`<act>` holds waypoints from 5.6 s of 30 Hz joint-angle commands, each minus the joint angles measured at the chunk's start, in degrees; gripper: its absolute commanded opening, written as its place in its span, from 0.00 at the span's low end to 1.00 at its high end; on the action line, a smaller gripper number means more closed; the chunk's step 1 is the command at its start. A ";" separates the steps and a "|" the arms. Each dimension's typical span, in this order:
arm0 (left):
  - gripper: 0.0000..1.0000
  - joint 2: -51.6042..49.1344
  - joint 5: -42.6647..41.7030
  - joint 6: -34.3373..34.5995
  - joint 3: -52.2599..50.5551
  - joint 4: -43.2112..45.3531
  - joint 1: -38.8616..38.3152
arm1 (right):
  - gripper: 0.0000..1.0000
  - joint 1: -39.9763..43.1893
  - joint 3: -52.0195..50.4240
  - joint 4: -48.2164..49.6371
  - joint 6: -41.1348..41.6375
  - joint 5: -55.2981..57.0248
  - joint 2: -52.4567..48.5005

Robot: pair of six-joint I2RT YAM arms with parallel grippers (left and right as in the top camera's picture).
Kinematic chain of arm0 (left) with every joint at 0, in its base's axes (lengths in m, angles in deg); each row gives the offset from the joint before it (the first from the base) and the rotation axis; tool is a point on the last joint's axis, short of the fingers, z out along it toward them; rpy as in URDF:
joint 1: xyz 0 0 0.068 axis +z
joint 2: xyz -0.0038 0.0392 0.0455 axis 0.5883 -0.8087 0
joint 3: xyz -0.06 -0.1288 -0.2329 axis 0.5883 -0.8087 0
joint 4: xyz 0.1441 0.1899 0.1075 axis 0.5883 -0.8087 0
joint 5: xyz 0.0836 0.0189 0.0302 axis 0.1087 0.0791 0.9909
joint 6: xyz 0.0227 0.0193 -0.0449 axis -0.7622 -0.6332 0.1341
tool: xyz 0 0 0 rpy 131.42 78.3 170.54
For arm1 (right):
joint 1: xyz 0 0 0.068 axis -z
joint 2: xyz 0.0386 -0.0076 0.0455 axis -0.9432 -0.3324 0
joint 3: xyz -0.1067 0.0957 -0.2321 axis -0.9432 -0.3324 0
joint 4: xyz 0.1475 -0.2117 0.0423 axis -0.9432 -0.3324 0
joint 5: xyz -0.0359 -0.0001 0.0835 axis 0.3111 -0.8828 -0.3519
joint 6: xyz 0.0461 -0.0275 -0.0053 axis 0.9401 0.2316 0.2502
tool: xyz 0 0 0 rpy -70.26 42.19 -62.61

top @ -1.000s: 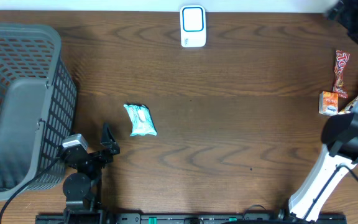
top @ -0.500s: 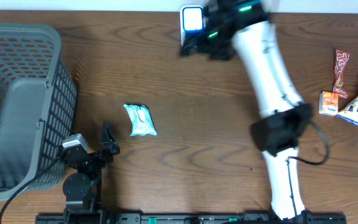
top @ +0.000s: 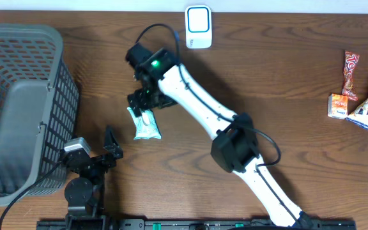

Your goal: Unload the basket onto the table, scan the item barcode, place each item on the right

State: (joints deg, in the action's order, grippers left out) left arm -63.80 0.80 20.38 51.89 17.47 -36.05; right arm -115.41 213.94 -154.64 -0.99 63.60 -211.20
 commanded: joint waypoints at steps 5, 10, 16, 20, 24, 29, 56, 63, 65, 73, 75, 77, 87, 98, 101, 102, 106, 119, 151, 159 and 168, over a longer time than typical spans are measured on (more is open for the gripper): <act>0.98 0.04 0.57 0.31 -1.11 -2.14 0.15 | 0.99 -4.79 -0.02 2.62 2.67 14.86 -1.07; 0.98 0.04 0.57 0.31 -1.11 -2.14 0.15 | 0.99 -6.88 -0.04 4.68 2.78 17.68 -3.15; 0.98 0.04 0.57 0.31 -1.09 -2.14 0.15 | 0.99 -9.94 -0.04 5.18 2.78 18.78 -5.40; 0.98 0.04 0.57 0.31 -1.09 -2.14 0.15 | 0.99 -11.54 -0.04 5.66 3.17 25.05 -6.97; 0.98 0.04 0.57 0.31 -1.11 -2.14 0.15 | 0.87 -11.89 -0.04 4.74 4.15 28.15 -9.40; 0.98 0.04 0.57 0.31 -1.09 -2.14 0.15 | 0.77 -11.47 -0.15 2.25 6.84 28.59 -11.61; 0.98 0.04 0.57 0.31 -1.09 -2.14 0.15 | 0.17 4.13 4.46 -14.21 -16.06 -5.38 -11.82; 0.98 0.04 0.57 0.31 -1.09 -2.14 0.15 | 0.22 16.92 4.83 -16.39 -31.95 -29.55 -11.82; 0.98 0.04 0.57 0.31 -1.09 -2.14 0.15 | 0.23 20.48 4.83 -16.39 -34.82 -35.41 -11.82; 0.98 0.04 0.57 0.31 -1.09 -2.14 0.15 | 0.32 31.45 2.82 -16.39 -39.67 -46.93 -11.82; 0.98 0.04 0.57 0.31 -1.09 -2.14 0.15 | 0.38 32.39 1.60 -16.39 -40.76 -47.15 -11.82; 0.98 0.04 0.57 0.31 -1.09 -2.14 0.15 | 0.40 33.05 0.74 -16.39 -40.98 -45.70 -11.82; 0.98 0.04 0.57 0.31 -1.09 -2.14 0.15 | 0.68 31.43 0.61 -15.74 -40.30 -36.28 -3.85; 0.98 0.04 0.57 0.31 -1.09 -2.14 0.15 | 0.91 13.94 0.37 -6.51 -12.24 10.05 -0.17; 0.98 0.04 0.57 0.31 -1.09 -2.14 0.15 | 0.87 9.53 0.37 -4.85 -8.04 16.06 -0.68; 0.98 0.04 0.57 0.31 -1.09 -2.14 0.15 | 0.82 8.61 0.37 -4.44 -6.75 18.25 -1.01; 0.98 0.04 0.57 0.31 -1.11 -2.14 0.15 | 0.63 3.67 0.11 -3.93 2.45 34.99 -3.56; 0.98 0.04 0.57 0.31 -1.09 -2.14 0.15 | 0.52 2.38 0.04 -5.79 7.30 45.77 -11.28; 0.98 0.04 0.57 0.31 -1.09 -2.14 0.15 | 0.01 16.09 5.40 -16.22 -37.20 -31.85 -6.49; 0.98 0.04 0.57 0.31 -1.09 -2.14 0.15 | 0.01 20.52 -6.36 -16.22 -52.28 -55.67 -6.51; 0.98 0.04 0.57 0.31 -1.09 -2.14 0.15 | 0.01 20.35 -23.96 -16.41 -55.89 -78.64 -6.49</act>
State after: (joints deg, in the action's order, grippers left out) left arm -63.80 0.80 20.38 51.89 17.47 -36.05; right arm -94.69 192.45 -171.03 -55.17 -1.71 -218.15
